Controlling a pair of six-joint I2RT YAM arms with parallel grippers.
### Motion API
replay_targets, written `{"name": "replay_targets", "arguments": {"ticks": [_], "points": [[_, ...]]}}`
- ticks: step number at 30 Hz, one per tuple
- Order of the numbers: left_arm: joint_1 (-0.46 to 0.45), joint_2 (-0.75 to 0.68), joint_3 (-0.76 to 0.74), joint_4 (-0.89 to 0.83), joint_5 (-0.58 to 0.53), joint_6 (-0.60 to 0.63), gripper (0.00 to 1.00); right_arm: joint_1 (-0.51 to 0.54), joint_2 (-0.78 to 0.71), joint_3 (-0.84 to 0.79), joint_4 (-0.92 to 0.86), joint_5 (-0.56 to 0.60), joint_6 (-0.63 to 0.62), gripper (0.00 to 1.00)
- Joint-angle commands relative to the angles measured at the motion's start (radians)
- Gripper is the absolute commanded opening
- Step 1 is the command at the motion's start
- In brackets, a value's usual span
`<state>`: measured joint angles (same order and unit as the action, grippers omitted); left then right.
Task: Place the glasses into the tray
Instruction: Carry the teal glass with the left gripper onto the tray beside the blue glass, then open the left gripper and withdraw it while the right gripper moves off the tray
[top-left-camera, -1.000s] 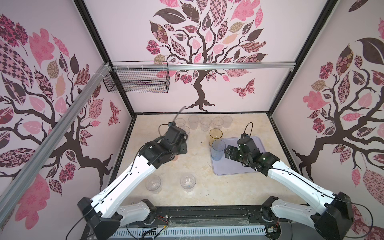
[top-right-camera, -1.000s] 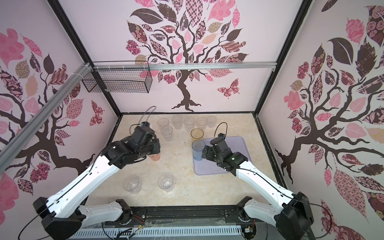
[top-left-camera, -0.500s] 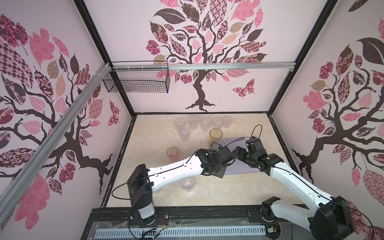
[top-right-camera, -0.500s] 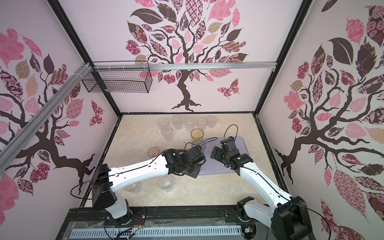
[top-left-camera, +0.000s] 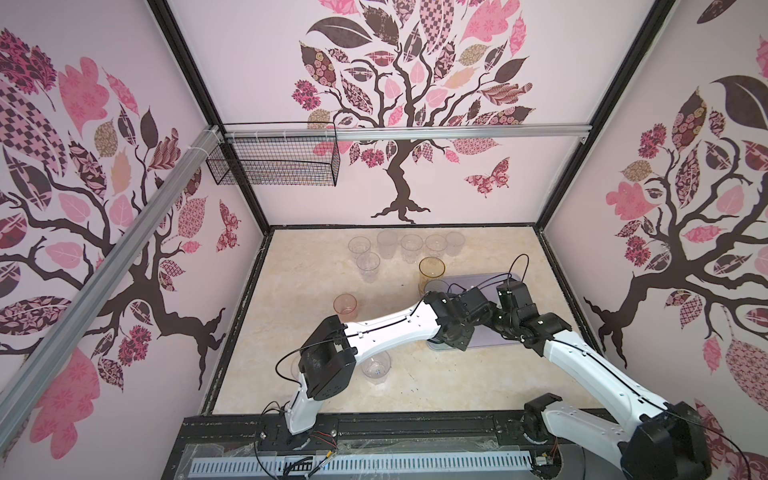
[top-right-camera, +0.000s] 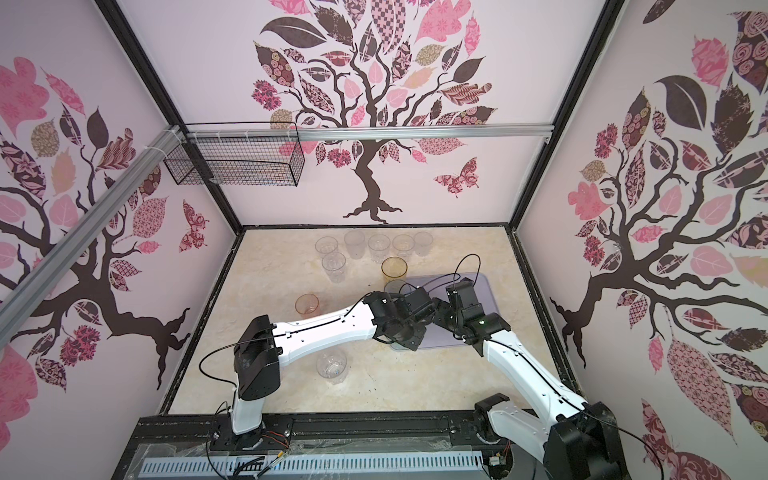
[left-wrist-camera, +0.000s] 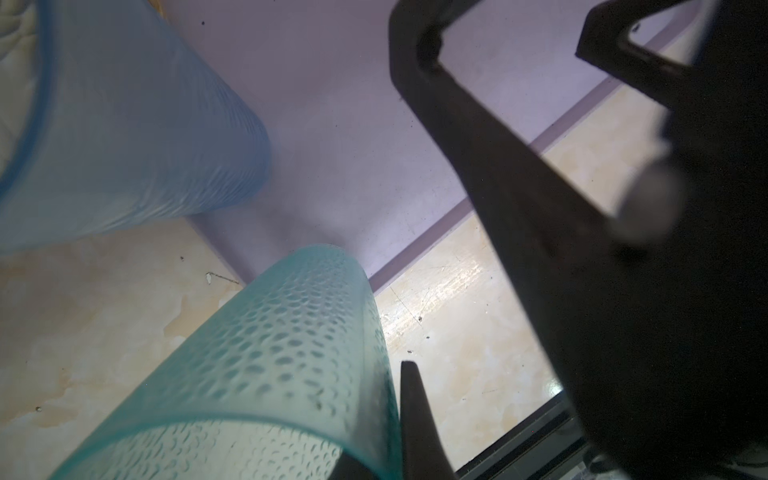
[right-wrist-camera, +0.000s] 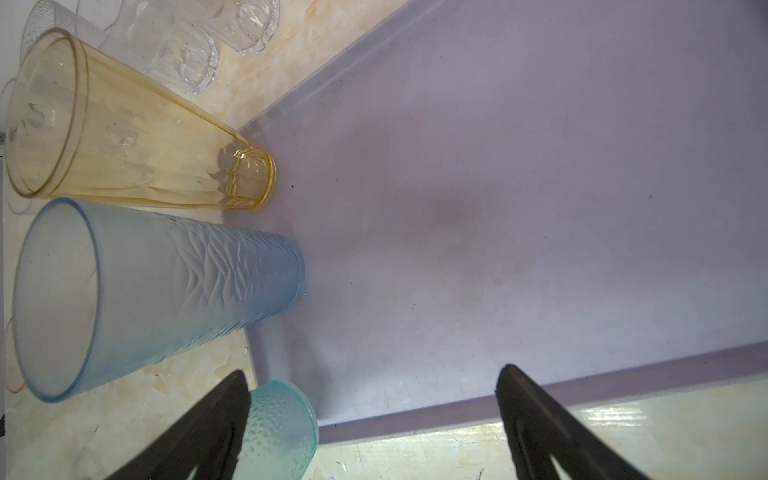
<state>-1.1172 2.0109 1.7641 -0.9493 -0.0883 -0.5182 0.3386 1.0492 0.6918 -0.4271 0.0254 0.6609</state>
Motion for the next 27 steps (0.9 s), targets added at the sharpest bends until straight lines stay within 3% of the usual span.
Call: {"name": "replay_targets", "arguments": {"ticks": [1,9,16,27], "points": [[0.021,0.024,0.053,-0.017,0.022,0.039,0.00,-0.012,-0.026,-0.016,-0.016,0.009,-0.026,0.96],[0.038,0.075,0.094,-0.055,0.068,0.061,0.00,-0.018,-0.017,-0.035,0.002,-0.010,-0.026,0.95],[0.056,0.070,0.110,-0.062,0.091,0.084,0.19,-0.018,-0.017,-0.048,0.007,-0.018,-0.021,0.95],[0.078,-0.015,0.162,-0.073,0.108,0.113,0.26,-0.018,-0.010,-0.024,-0.012,0.007,-0.043,0.95]]}}
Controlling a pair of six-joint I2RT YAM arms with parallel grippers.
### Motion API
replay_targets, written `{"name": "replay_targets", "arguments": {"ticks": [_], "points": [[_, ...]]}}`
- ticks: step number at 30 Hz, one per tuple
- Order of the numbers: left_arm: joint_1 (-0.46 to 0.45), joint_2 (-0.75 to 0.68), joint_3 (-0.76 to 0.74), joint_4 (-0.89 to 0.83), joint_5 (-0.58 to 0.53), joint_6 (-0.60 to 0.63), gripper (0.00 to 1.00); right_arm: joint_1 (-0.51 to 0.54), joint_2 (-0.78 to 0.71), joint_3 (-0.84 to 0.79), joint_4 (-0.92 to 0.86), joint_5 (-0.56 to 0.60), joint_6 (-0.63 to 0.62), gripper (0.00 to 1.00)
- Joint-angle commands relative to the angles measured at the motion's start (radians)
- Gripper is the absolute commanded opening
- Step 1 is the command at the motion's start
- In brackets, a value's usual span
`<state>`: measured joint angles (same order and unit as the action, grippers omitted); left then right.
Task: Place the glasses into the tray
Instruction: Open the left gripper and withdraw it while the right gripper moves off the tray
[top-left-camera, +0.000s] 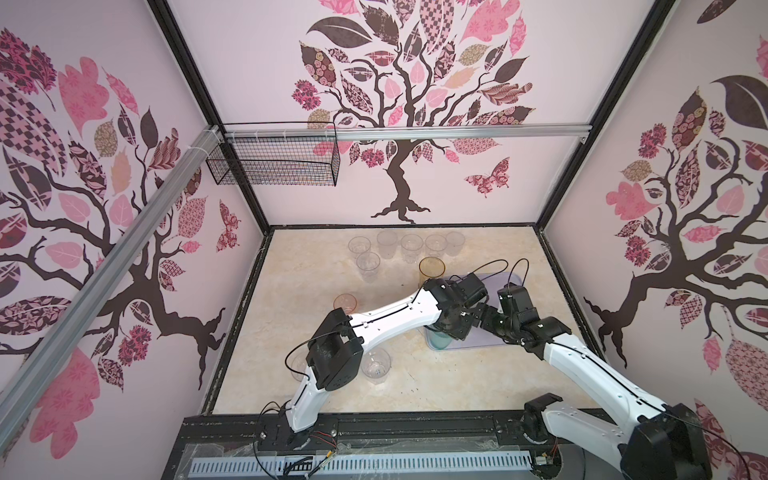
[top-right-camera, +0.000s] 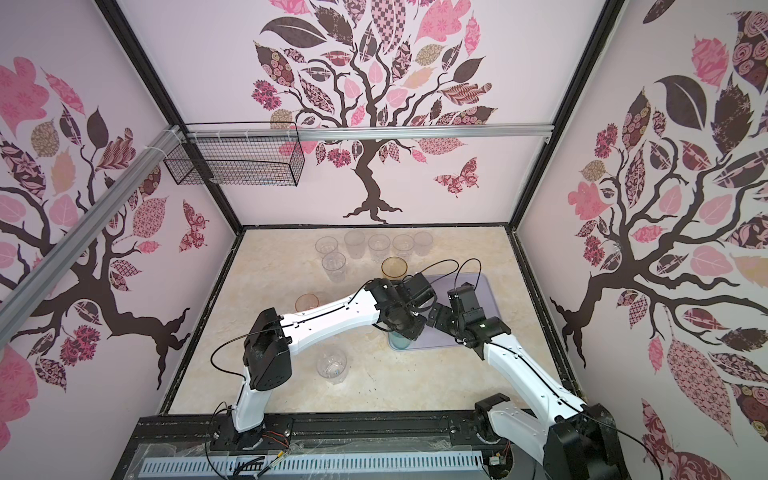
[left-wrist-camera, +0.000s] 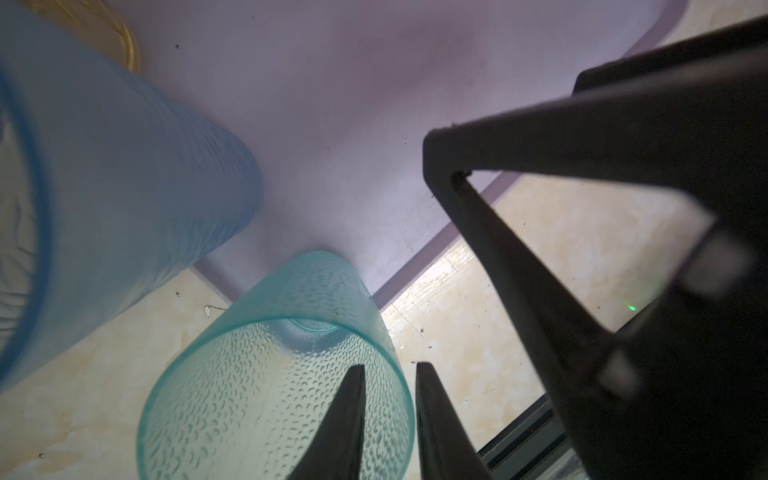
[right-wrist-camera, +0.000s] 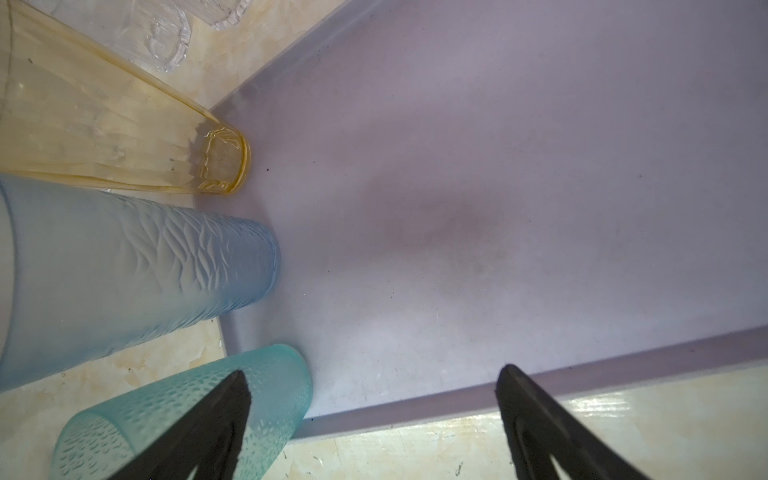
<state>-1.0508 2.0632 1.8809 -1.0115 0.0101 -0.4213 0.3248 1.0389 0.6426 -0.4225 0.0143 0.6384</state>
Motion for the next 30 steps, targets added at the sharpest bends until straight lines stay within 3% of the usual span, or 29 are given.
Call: {"name": "replay_targets", "arguments": {"ticks": [1,6,12,21,24,27,30], "points": [[0.019,-0.087,0.046,-0.008,0.016,0.013,0.26,-0.004,0.003,0.023,-0.015,0.017,-0.021,0.95],[0.050,-0.204,0.021,0.022,-0.030,0.027,0.28,-0.005,0.018,0.007,-0.002,0.006,-0.018,0.95],[0.124,-0.363,-0.118,0.134,-0.147,0.061,0.31,-0.004,0.007,0.050,-0.016,-0.021,-0.015,0.95],[0.476,-0.626,-0.395,0.305,-0.159,-0.022,0.32,-0.004,0.036,0.234,-0.070,-0.024,-0.068,0.93],[0.558,-0.711,-0.473,0.316,-0.234,0.013,0.40,0.007,0.060,0.299,-0.083,-0.031,-0.071,0.92],[0.636,-0.777,-0.546,0.327,-0.272,0.028,0.49,0.086,0.081,0.354,-0.103,0.066,-0.089,0.91],[0.715,-0.820,-0.591,0.334,-0.230,-0.015,0.51,0.194,0.111,0.415,-0.119,0.160,-0.113,0.91]]}}
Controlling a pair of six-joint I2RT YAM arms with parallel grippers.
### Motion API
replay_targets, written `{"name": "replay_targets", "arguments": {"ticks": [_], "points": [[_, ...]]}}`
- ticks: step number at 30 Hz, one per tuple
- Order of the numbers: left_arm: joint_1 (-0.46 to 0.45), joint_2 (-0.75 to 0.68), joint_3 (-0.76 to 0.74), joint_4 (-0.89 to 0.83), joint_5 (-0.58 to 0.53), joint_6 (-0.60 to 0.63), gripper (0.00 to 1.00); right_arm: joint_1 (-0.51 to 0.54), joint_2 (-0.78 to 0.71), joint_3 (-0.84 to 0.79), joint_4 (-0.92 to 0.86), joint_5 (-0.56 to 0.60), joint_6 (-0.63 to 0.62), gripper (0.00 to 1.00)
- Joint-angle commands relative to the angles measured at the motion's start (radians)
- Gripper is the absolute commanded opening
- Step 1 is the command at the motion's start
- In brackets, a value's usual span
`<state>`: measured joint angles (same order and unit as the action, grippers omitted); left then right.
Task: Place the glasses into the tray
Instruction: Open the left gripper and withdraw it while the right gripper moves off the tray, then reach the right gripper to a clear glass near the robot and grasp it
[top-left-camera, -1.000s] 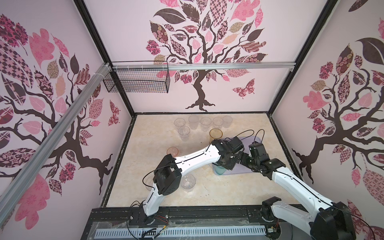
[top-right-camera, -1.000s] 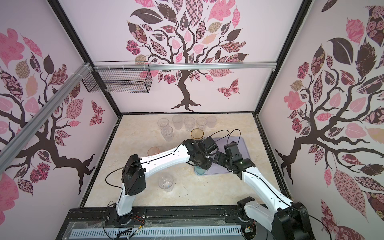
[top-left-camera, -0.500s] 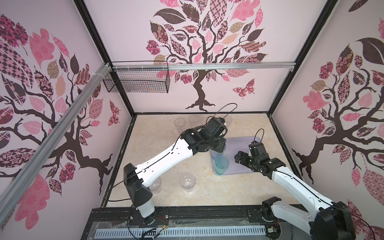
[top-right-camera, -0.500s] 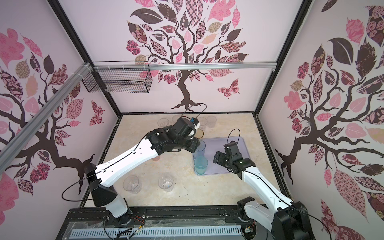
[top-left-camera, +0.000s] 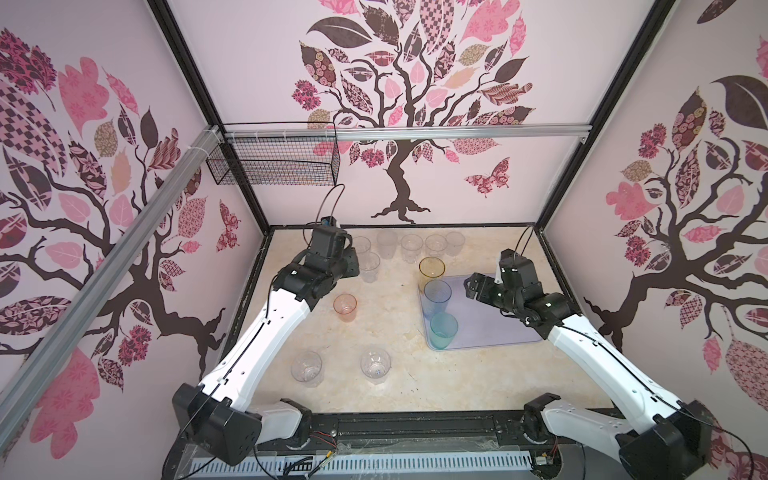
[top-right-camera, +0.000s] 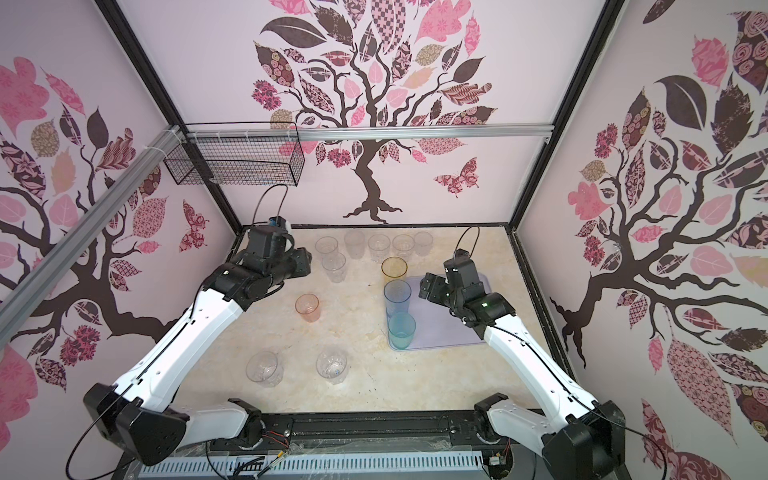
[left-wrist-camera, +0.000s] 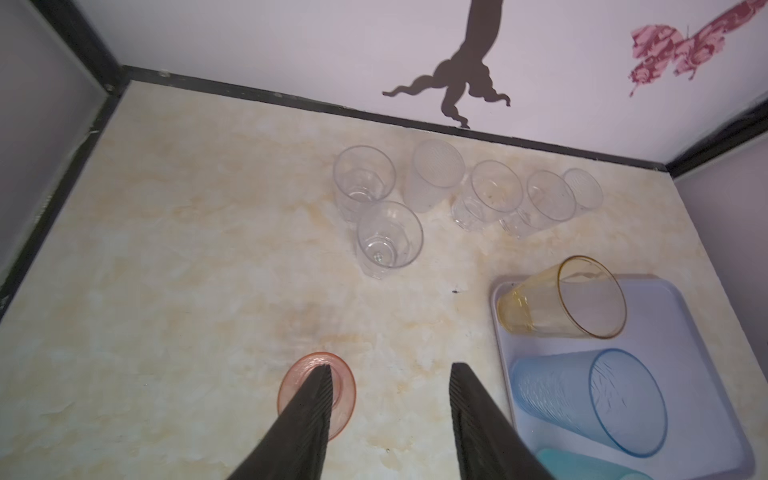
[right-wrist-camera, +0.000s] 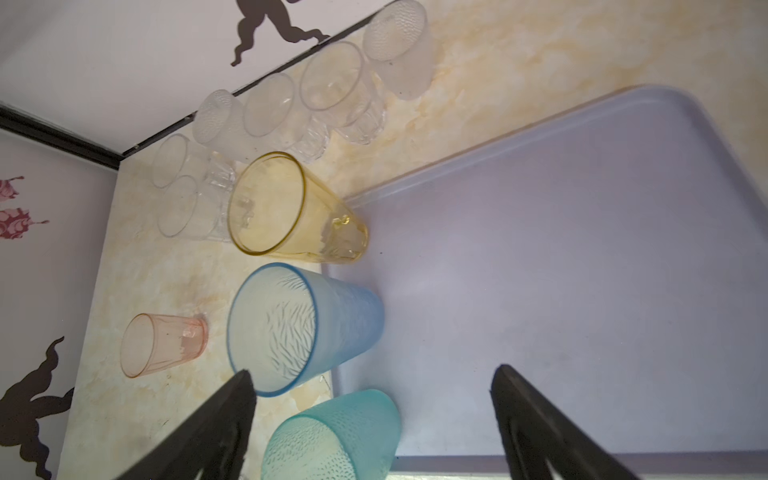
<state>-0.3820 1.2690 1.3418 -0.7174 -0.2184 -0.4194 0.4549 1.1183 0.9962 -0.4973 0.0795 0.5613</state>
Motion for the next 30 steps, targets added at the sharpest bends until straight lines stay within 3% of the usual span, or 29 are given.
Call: {"name": "replay_targets", "arguments": {"ticks": [1,3,6,8,10,12,16,23,30], "points": [[0.067,-0.037,-0.071,0.049,0.034,-0.021,0.52,0.085,0.052,0.088,-0.056,0.096,-0.039,0.91],[0.092,-0.055,-0.103,0.059,0.103,-0.014,0.56,0.127,0.091,0.136,-0.077,0.094,-0.052,0.91],[0.113,-0.093,-0.170,0.098,0.071,-0.045,0.68,0.294,0.133,0.186,-0.091,0.241,-0.097,0.87],[0.173,-0.114,-0.228,0.128,0.087,-0.109,0.69,0.415,0.170,0.205,-0.088,0.330,-0.134,0.86],[0.261,-0.123,-0.277,0.149,0.185,-0.182,0.67,0.500,0.229,0.226,-0.091,0.341,-0.150,0.84],[0.308,-0.121,-0.312,0.152,0.244,-0.226,0.65,0.550,0.278,0.231,-0.075,0.296,-0.158,0.77],[0.310,-0.122,-0.346,0.093,0.262,-0.250,0.64,0.583,0.349,0.221,0.000,0.132,-0.156,0.67],[0.309,-0.193,-0.434,0.067,0.210,-0.271,0.65,0.597,0.472,0.223,0.034,-0.007,-0.118,0.65],[0.309,-0.229,-0.428,0.015,0.188,-0.244,0.66,0.642,0.571,0.244,0.041,-0.034,-0.121,0.64]]}}
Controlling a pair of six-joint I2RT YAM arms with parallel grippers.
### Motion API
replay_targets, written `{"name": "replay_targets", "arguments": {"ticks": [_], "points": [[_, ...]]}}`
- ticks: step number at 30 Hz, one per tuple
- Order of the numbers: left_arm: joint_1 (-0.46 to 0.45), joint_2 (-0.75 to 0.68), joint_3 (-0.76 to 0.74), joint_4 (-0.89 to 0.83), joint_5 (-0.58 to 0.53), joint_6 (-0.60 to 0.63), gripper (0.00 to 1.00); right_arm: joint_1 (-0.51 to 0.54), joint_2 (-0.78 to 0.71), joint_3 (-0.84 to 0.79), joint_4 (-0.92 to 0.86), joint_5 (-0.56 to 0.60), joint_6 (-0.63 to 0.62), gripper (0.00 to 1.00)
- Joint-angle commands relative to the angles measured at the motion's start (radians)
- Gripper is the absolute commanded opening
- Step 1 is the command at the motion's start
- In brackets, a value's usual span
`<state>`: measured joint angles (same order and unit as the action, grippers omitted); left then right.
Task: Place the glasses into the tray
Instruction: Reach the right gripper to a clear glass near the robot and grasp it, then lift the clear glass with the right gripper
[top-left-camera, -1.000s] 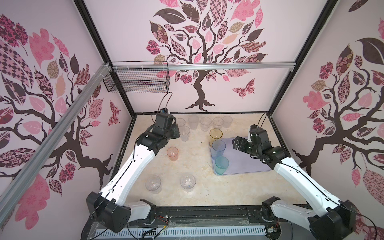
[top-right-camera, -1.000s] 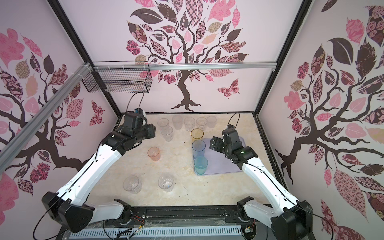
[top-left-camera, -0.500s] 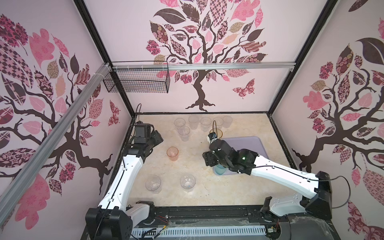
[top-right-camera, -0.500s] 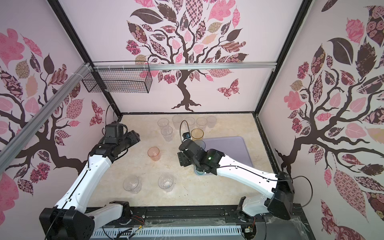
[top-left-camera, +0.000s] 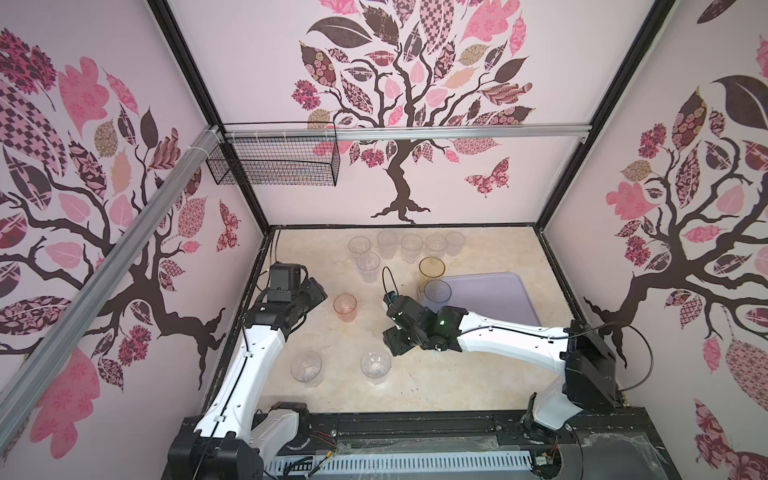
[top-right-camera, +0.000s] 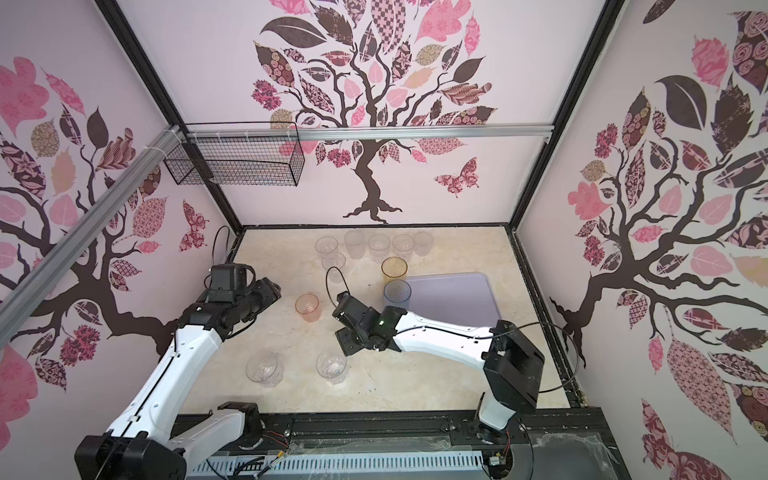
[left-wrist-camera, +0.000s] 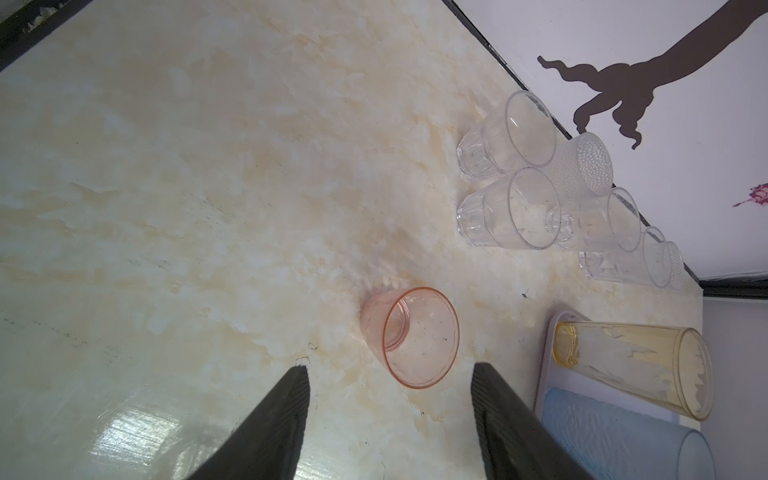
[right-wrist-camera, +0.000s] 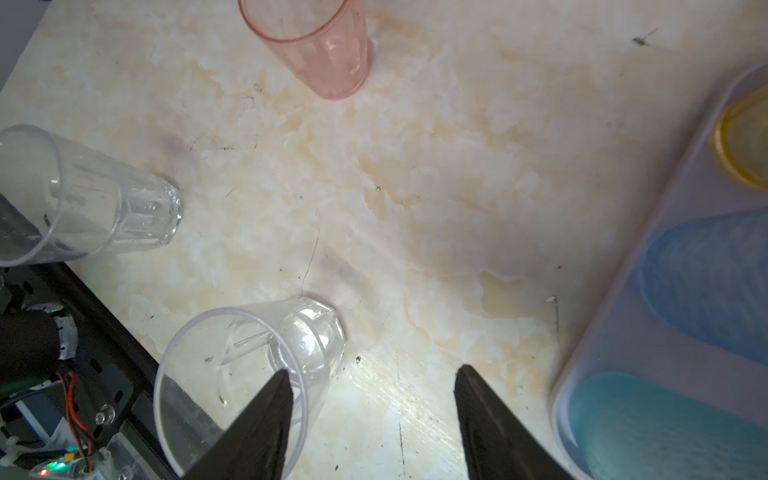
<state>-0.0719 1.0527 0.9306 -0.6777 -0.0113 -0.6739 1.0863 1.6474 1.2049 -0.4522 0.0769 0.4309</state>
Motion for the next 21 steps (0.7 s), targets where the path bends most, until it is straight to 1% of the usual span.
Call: {"name": "replay_targets", "arguments": {"ticks": [1,4,8,15,16,18,21], "points": [[-0.002,-0.015,-0.018,-0.026,-0.015,0.005,0.66,0.012,0.050,0.037,-0.011,-0.038,0.004,0.63],[-0.013,-0.017,-0.021,-0.021,-0.011,-0.001,0.66,0.012,0.058,0.018,0.008,-0.066,-0.007,0.58],[-0.022,-0.005,-0.008,-0.008,-0.037,0.016,0.66,0.017,0.088,0.026,0.001,-0.092,-0.024,0.50],[-0.023,0.113,0.092,-0.001,-0.069,0.085,0.66,0.017,0.151,0.058,0.012,-0.112,-0.055,0.36],[-0.022,0.128,0.108,-0.003,-0.081,0.103,0.66,0.017,0.164,0.070,0.010,-0.116,-0.062,0.33],[-0.023,0.140,0.135,-0.020,-0.138,0.126,0.67,0.017,0.180,0.098,0.000,-0.112,-0.075,0.28],[-0.020,0.117,0.146,-0.021,-0.218,0.180,0.68,0.017,0.183,0.141,-0.019,-0.095,-0.086,0.20]]}}
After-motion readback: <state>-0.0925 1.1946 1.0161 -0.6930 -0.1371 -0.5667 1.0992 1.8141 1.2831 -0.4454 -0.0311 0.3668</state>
